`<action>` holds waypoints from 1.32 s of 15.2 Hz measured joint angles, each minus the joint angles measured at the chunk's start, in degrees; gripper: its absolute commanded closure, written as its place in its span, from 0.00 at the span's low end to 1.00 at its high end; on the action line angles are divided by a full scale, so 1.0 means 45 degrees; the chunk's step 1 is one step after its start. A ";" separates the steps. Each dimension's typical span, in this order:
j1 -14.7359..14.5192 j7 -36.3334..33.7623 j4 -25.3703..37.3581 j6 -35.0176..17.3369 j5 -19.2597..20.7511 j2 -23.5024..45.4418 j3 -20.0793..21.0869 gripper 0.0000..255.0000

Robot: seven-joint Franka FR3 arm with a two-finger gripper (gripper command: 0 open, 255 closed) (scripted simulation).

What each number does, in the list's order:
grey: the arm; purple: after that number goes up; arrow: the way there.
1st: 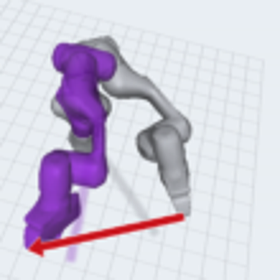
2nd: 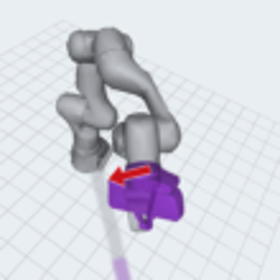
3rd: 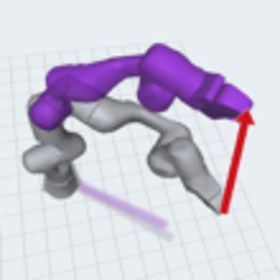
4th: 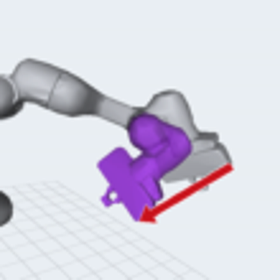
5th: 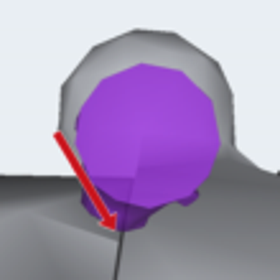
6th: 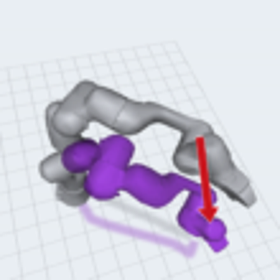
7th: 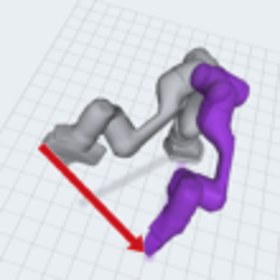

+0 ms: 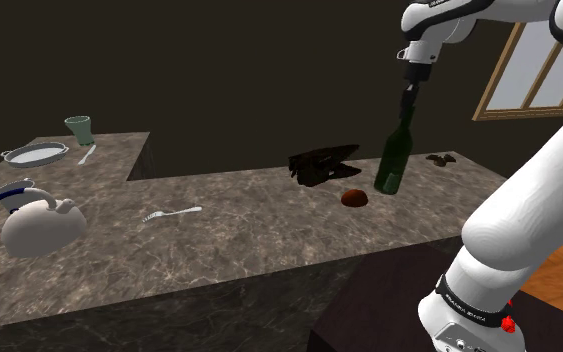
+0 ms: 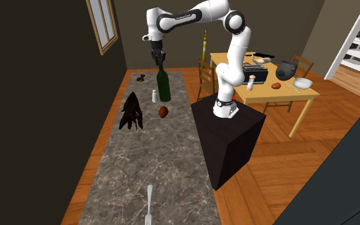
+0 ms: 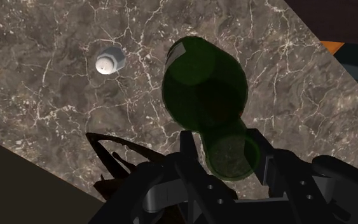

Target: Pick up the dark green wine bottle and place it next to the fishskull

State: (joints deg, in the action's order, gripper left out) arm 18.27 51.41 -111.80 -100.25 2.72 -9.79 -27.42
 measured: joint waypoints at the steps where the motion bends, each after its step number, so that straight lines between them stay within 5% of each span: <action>1: 0.0003 0.0001 -0.0143 -0.0144 0.0003 0.0000 -0.0005 1.00; 18: 0.0043 0.0124 -0.1934 -0.2200 -0.0084 0.0290 -0.0129 1.00; 19: 0.0043 0.0125 -0.1936 -0.2202 -0.0084 0.0291 -0.0129 0.00; 20: 0.0043 0.0125 -0.1935 -0.2204 -0.0084 0.0290 -0.0129 0.00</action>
State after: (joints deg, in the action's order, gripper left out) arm 18.46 51.97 -120.51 -110.16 2.34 -8.49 -28.00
